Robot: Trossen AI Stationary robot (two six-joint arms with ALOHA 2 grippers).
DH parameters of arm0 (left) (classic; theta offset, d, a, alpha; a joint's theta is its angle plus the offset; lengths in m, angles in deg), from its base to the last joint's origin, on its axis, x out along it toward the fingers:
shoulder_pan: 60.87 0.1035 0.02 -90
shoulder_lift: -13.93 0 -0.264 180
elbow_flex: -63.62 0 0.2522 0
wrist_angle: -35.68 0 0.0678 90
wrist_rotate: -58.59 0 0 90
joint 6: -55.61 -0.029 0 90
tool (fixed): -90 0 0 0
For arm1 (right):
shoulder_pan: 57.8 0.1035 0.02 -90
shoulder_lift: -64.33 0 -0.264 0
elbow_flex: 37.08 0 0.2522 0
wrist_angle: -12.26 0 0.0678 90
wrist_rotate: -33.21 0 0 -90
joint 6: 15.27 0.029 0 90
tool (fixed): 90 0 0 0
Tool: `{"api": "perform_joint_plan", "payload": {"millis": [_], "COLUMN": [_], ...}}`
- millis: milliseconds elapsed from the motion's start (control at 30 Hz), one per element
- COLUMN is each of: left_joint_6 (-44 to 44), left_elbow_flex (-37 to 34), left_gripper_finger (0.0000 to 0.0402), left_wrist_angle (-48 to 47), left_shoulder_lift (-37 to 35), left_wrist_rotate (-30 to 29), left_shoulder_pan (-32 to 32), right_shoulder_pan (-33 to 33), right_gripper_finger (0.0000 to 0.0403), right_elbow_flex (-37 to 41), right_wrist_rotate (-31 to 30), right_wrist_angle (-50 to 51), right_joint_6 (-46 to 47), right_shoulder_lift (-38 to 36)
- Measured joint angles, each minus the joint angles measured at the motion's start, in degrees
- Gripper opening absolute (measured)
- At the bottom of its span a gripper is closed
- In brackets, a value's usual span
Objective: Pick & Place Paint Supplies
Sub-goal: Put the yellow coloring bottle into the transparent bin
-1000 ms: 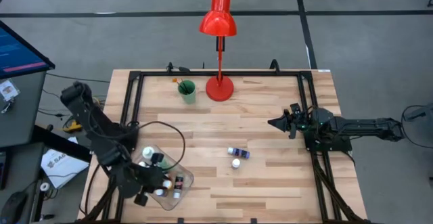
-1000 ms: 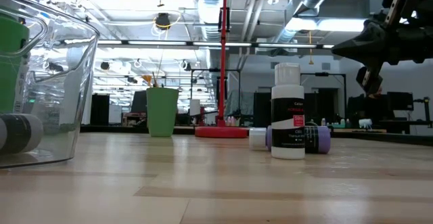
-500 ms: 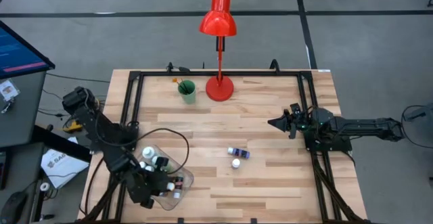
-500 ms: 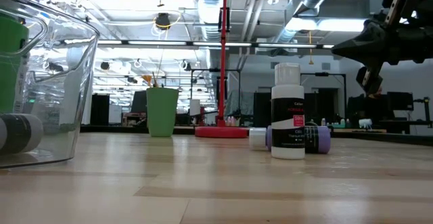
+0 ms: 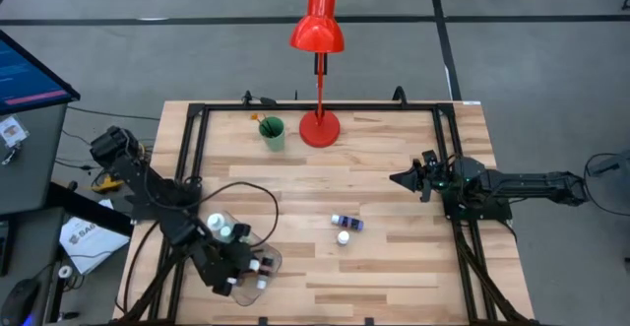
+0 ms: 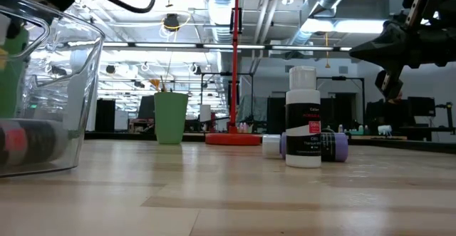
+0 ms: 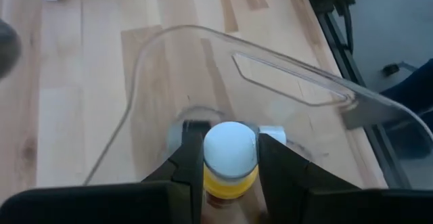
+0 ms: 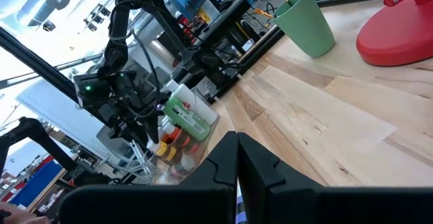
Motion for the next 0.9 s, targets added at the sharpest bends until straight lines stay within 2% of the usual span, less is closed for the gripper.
{"api": "perform_joint_plan", "payload": {"millis": [167, 400, 700, 900], "left_joint_6": [0.0, -0.4, 0.3, 3.5], "left_elbow_flex": [0.0, 0.0, -0.2, -3.7], "left_gripper_finger": [0.0092, 0.0096, 0.0110, 0.0108], "left_wrist_angle": [0.8, 1.2, 1.7, 5.3], "left_shoulder_lift": [0.0, 0.0, 0.0, -0.1], "left_wrist_rotate": [-0.9, -8.3, -10.7, -10.9], "left_shoulder_pan": [1.5, 1.5, 1.5, 1.5], "right_shoulder_pan": [0.0, 0.0, 0.0, 0.0], "right_gripper_finger": [0.0000, 0.0000, 0.0000, 0.0000], "right_elbow_flex": [0.0, 0.0, 0.0, 0.0], "right_wrist_rotate": [0.0, 0.0, 0.0, 0.0], "right_wrist_angle": [0.0, 0.0, 0.0, 0.0], "right_joint_6": [0.0, 0.0, 0.0, 0.0], "right_shoulder_lift": [0.0, 0.0, 0.0, 0.0]}}
